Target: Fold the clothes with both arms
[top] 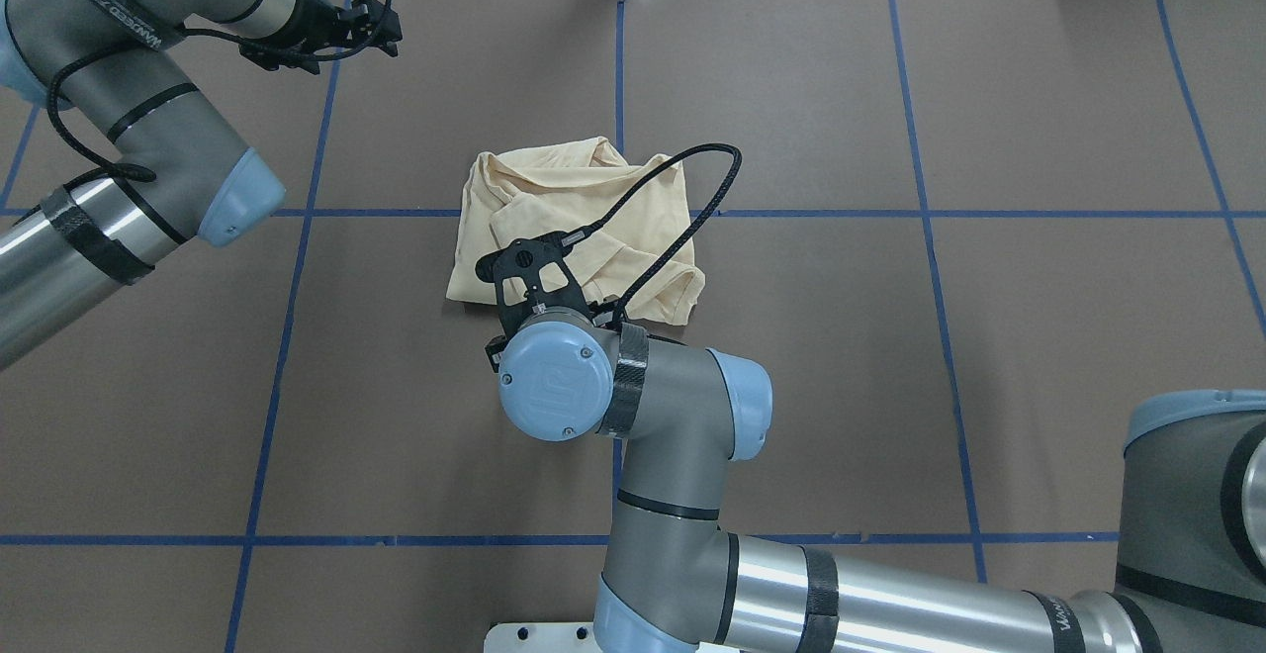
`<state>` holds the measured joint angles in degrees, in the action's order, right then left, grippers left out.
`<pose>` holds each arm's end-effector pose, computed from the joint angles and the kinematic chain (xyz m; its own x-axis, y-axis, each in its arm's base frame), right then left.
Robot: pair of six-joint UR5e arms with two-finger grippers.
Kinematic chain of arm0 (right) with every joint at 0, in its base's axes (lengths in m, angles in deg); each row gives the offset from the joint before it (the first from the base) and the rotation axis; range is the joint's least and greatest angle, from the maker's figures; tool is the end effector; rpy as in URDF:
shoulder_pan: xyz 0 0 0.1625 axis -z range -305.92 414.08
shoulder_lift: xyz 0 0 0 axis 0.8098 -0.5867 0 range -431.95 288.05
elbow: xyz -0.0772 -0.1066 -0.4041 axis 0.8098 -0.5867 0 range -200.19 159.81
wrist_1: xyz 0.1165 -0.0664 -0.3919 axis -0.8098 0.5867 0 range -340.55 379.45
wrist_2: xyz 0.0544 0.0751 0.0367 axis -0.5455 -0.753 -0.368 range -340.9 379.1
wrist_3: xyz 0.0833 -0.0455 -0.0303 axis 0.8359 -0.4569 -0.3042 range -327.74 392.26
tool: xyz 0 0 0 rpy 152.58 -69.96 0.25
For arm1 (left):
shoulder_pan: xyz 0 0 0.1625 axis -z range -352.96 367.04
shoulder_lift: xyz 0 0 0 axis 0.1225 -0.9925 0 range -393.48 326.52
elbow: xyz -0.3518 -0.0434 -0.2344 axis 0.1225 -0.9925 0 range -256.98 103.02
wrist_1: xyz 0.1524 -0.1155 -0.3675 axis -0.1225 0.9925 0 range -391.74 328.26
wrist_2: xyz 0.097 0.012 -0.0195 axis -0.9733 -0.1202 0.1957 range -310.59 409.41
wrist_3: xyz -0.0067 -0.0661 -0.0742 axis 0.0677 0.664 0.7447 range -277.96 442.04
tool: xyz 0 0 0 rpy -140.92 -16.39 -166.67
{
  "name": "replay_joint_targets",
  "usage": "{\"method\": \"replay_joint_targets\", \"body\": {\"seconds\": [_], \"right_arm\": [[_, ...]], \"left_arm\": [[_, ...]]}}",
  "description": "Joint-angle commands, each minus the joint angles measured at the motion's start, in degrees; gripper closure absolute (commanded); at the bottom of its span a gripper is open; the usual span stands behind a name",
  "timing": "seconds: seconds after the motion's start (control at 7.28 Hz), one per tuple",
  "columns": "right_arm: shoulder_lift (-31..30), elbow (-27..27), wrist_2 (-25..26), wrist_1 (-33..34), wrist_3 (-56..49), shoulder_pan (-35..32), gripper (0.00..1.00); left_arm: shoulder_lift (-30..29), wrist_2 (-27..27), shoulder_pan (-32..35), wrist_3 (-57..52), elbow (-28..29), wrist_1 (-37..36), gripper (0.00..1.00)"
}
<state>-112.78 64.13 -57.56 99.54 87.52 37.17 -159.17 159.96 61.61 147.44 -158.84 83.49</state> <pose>-0.6659 -0.3658 0.1482 0.7310 -0.3574 0.5813 -0.0531 0.8195 0.5706 0.3432 -0.6521 0.3032 0.5689 -0.1272 -0.8125 0.4003 0.9059 0.1385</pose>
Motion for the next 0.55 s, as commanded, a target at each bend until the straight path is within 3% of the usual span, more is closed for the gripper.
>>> {"method": "replay_joint_targets", "body": {"seconds": [0.0, 0.41], "right_arm": [[0.22, -0.38, 1.41, -0.02, -7.17, 0.12, 0.33], [0.30, -0.82, 3.16, -0.19, -7.62, 0.20, 0.33]], "left_arm": [[0.01, 0.02, 0.01, -0.01, 0.13, 0.00, 0.01], [0.10, 0.02, 0.10, -0.01, 0.22, 0.00, 0.01]]}}
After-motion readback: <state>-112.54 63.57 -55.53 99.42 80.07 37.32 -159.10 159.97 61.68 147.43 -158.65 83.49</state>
